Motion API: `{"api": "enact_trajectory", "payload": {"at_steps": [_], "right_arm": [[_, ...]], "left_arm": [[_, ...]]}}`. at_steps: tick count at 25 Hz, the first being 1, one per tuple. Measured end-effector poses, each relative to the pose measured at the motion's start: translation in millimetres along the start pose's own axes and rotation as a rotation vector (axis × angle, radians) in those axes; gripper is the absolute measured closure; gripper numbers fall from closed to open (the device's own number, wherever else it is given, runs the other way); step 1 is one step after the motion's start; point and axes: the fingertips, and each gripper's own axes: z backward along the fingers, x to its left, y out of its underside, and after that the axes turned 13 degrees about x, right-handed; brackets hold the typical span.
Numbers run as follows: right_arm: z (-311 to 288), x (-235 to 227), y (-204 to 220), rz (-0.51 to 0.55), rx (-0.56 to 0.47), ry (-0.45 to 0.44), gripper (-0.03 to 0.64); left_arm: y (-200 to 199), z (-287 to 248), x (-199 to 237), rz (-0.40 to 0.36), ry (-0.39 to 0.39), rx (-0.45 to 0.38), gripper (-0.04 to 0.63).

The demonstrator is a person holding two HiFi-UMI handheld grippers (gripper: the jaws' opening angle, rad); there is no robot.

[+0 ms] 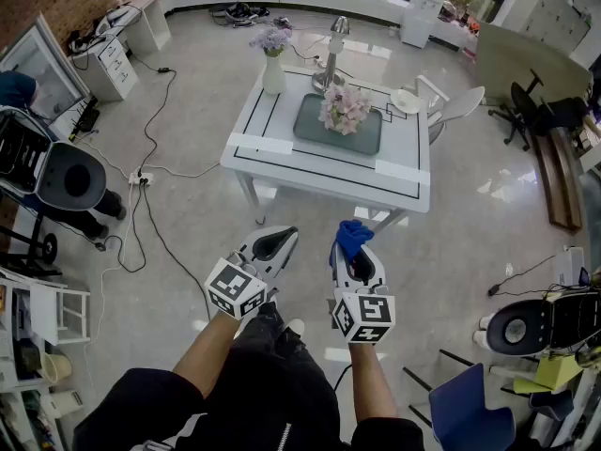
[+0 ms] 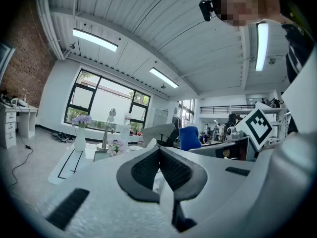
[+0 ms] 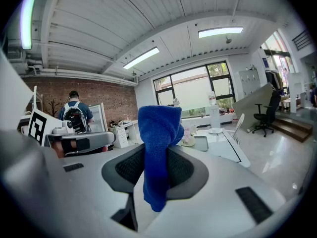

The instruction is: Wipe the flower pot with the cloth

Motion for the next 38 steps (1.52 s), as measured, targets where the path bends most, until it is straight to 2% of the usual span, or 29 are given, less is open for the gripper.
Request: {"api": "enact_trajectory", "payload": {"at_steps": [8, 17, 22, 31, 38], "right_arm": [[8, -5, -2, 0.0, 0.0, -0.001, 0.503], [21, -3, -10, -0.01, -0.061, -0.025, 0.503], [13, -1, -16, -0.014, -0.075, -0.045, 0.503], [-44, -24, -38, -0.001, -0.044, -0.027, 0.503], [-129, -54, -67, -0.011, 0.017, -0.001, 0.503]], "left_arm": [[0, -1, -6, 0.021, -0.011, -0.012, 0.589], [-7, -3, -18, 0.006, 0.001, -0.02, 0.589], [-7, -7, -9, 0.007, -0.005, -0.011, 0.589], [-10, -51, 44, 0.052, -0.003, -0.003, 0.589], [-21, -116, 123, 0.076, 0.015, 0.014, 0.589]]}}
